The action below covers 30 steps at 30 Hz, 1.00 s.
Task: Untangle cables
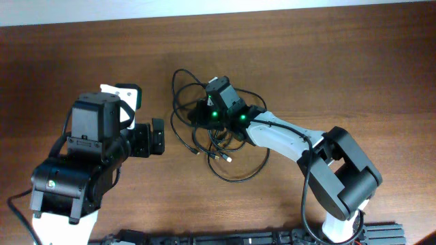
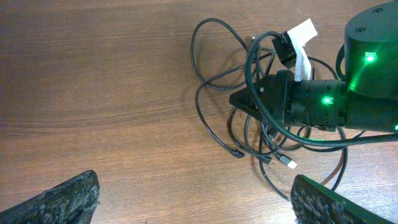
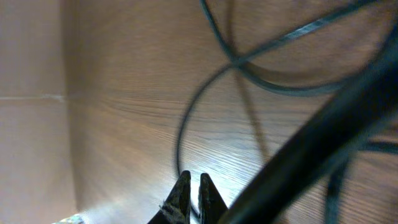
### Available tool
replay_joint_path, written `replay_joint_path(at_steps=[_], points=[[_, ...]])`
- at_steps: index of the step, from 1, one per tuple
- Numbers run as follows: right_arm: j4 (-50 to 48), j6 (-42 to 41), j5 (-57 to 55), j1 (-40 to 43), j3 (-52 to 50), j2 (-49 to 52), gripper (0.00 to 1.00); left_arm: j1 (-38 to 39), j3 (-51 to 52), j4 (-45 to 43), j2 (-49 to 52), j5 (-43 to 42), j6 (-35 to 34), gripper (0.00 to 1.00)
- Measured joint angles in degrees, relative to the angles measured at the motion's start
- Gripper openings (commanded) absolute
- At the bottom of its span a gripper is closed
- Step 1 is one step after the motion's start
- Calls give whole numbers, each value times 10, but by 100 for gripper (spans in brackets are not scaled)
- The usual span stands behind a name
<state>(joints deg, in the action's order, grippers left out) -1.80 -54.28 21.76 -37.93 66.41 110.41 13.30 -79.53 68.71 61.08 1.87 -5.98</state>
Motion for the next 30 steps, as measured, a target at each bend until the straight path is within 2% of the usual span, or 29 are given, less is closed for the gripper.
replay_joint_path(at_steps=[8, 12, 19, 24, 30], points=[[8, 23, 15, 4, 0, -29, 4, 0, 0, 0, 0, 0, 0, 99], [77, 64, 3, 37, 19, -155, 4, 0, 0, 0, 0, 0, 0, 99], [290, 153, -76, 118, 174, -290, 4, 0, 0, 0, 0, 0, 0, 99], [434, 248, -106, 173, 345, -295, 4, 0, 0, 0, 0, 0, 0, 99], [526, 326, -152, 226, 466, -296, 4, 0, -1, 0, 0, 0, 0, 99]])
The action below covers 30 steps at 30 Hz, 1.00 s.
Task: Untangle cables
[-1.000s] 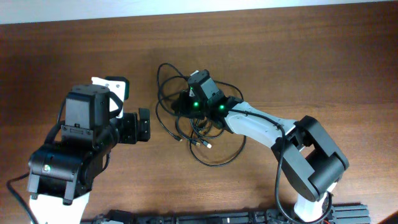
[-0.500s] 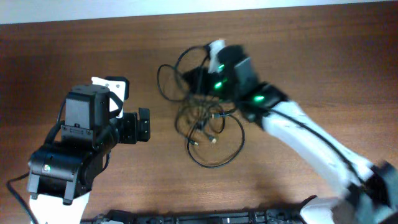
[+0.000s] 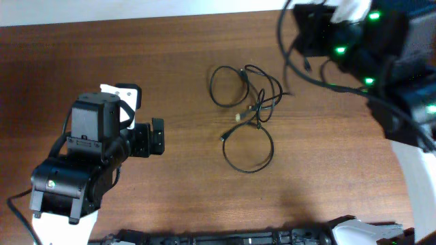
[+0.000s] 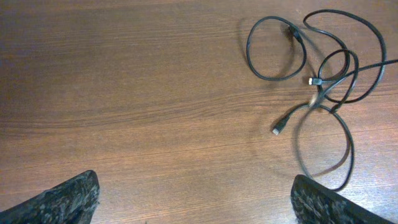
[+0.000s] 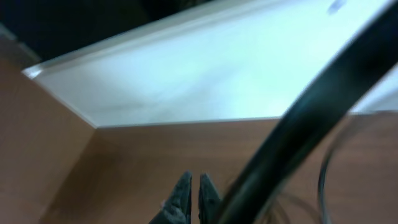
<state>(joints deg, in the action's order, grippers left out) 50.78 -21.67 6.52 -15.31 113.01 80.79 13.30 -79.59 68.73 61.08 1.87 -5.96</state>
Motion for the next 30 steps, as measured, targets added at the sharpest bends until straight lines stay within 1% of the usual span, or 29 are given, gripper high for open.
replay_joint_path(at_steps=[2, 7, 11, 15, 17, 20, 24, 26, 30], points=[[15, 22, -22, 17, 32, 0, 4, 0, 0, 0, 0, 0, 0, 99], [17, 70, -80, 41, 78, -1, 4, 0, 0, 0, 0, 0, 0, 99], [9, 146, -170, 50, 120, -1, 4, 0, 0, 0, 0, 0, 0, 99], [-24, 236, -285, 52, 134, -2, 4, 0, 0, 0, 0, 0, 0, 99], [-26, 282, -334, 52, 135, -3, 4, 0, 0, 0, 0, 0, 0, 99], [-8, 328, -388, 52, 135, -1, 4, 0, 0, 0, 0, 0, 0, 99], [43, 350, -415, 53, 136, 18, 4, 0, 0, 0, 0, 0, 0, 99], [51, 353, -431, 57, 136, 37, 4, 0, 0, 0, 0, 0, 0, 99], [66, 330, -478, 93, 136, 87, 4, 0, 0, 0, 0, 0, 0, 99]])
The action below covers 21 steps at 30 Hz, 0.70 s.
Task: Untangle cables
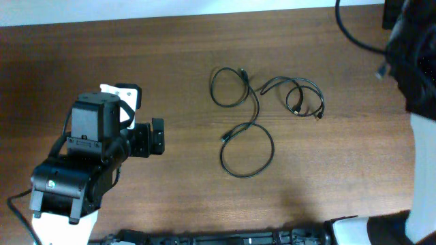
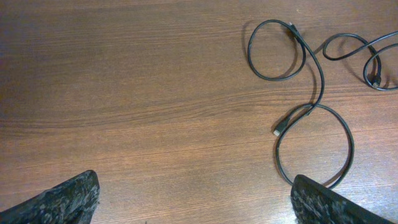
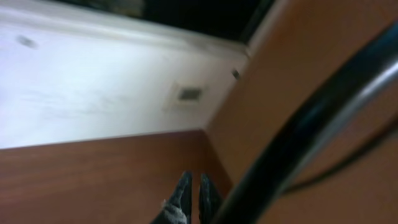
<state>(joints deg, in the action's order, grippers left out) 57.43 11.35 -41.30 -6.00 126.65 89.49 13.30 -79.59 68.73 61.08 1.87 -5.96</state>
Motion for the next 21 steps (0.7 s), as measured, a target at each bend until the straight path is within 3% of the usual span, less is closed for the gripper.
replay_joint_path(at_steps=[10, 21], points=[[99, -134, -19, 182, 0, 72, 4, 0, 0, 0, 0, 0, 0, 99], [133, -174, 190, 389, 0, 75, 4, 0, 0, 0, 0, 0, 0, 99]])
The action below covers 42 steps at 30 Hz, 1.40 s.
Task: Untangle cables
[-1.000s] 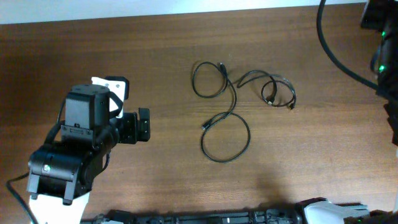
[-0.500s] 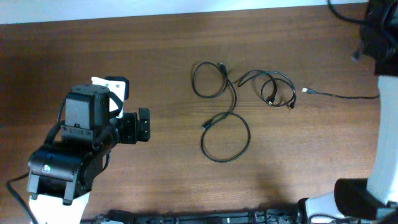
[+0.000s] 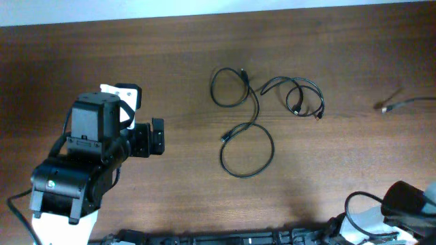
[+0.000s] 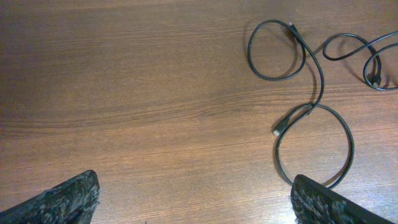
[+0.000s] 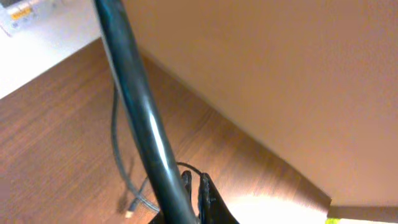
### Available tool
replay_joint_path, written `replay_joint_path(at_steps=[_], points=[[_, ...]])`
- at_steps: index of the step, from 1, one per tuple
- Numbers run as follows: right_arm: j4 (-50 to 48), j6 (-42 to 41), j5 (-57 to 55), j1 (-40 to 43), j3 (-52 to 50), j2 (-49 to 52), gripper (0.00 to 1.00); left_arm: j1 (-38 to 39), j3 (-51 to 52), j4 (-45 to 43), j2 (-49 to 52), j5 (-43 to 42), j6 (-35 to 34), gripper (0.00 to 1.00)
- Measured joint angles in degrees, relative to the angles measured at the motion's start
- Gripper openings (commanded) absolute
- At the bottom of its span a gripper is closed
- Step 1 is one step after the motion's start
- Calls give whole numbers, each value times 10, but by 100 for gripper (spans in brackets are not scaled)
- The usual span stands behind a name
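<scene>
Two black cables lie apart mid-table. The long one (image 3: 238, 122) makes two loops (image 4: 314, 146), with a plug (image 4: 278, 130) between them. The short coiled one (image 3: 304, 97) lies to its right (image 4: 373, 59). A third black cable (image 3: 407, 102) lies at the table's right edge, its plug (image 5: 129, 213) on the wood. My right gripper (image 5: 194, 182) is out of the overhead view and shut on a thin strand of that cable. My left gripper (image 4: 193, 199) stays open left of the cables, holding nothing.
The table's far edge (image 3: 218, 12) meets a white surface. My left arm (image 3: 88, 156) fills the left front, and my right arm's base (image 3: 409, 203) sits at the front right corner. A thick black hose (image 5: 134, 106) of my own arm crosses the right wrist view.
My right arm has left the overhead's top right corner. The third cable's end now lies on the table by the right edge. The two middle cables and my left arm have not moved.
My right gripper was shut inside a tangled pile at mid-table. Then it was high at the back right with a cable trailing from a looser pile. Then two cables lay separate in the middle. Now the third lies at the right edge.
</scene>
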<state>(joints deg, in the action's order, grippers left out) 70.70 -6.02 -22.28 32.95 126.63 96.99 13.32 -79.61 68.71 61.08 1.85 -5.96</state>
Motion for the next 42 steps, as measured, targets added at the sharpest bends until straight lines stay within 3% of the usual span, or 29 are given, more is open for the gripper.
replay_joint_path(at_steps=[16, 20, 28, 31, 36, 42], points=[[71, -126, 71, 189, 0, 95, 5, 0, 0, 0, 0, 0, 0, 99], [71, -134, 83, 193, 0, 100, 20, 0, 0, 0, 0, 0, 0, 99], [81, -135, 92, 193, 0, 100, 38, 0, 0, 0, 0, 0, 0, 99], [83, -134, 106, 193, 0, 100, 61, 0, 0, 0, 0, 0, 0, 99], [92, -136, 156, 193, 0, 100, 80, 0, 0, 0, 0, 0, 0, 99], [111, -120, 231, 193, 0, 100, 82, 0, 0, 0, 0, 0, 0, 99]])
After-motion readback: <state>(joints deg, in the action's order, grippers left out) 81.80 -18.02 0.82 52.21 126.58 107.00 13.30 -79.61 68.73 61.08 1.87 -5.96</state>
